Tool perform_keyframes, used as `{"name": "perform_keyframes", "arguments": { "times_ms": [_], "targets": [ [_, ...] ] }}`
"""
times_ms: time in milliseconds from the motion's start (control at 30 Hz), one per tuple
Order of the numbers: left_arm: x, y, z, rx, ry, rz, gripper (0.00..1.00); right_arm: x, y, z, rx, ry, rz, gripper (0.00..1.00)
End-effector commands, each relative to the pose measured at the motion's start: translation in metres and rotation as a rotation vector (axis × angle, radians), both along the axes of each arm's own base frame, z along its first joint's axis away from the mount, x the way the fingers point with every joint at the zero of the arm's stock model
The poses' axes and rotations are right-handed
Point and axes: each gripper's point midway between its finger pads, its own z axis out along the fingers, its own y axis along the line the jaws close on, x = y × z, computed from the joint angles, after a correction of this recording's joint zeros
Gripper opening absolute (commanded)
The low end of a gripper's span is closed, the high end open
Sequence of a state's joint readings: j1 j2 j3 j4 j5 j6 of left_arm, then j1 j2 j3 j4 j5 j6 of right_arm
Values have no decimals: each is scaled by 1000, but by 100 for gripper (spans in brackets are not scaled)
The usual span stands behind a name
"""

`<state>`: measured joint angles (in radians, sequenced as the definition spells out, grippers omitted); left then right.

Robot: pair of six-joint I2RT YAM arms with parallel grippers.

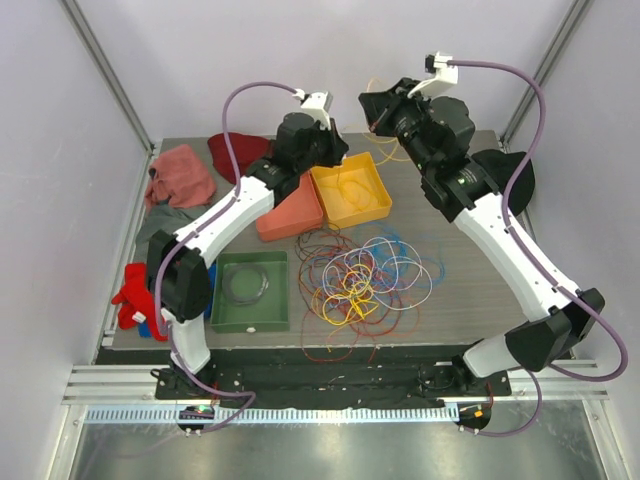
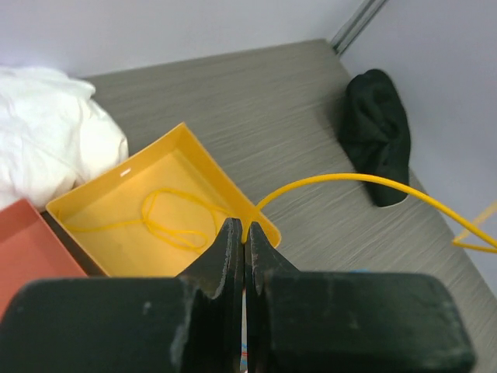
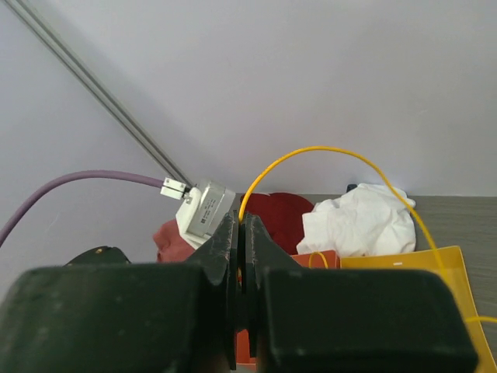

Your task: Untangle the cables

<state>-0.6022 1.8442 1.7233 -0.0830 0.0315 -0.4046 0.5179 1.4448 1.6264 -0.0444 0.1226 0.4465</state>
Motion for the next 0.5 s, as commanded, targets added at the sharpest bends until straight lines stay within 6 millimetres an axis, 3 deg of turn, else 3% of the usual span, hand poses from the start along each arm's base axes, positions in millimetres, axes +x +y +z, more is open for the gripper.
{"name": "perform_keyframes", "arguments": {
  "times_ms": [0,133,300,433,467],
  "targets": [
    [15,6,-14,-30,29,16,0,14,-7,5,6,-56,-39,1],
    [34,9,-37,-6,56,57,0,25,-10,-9,-3,-40,-54,1],
    [57,9,-46,7,60,75,0,39,-17,-25,-13,-25,-80,1],
    [67,0,-83,46,149,65,0,59,-16,-55,-3,19,-78,1],
    [65,-4,-91,50,170,49,0,67,-13,-71,-10,47,-78,1]
  ]
}}
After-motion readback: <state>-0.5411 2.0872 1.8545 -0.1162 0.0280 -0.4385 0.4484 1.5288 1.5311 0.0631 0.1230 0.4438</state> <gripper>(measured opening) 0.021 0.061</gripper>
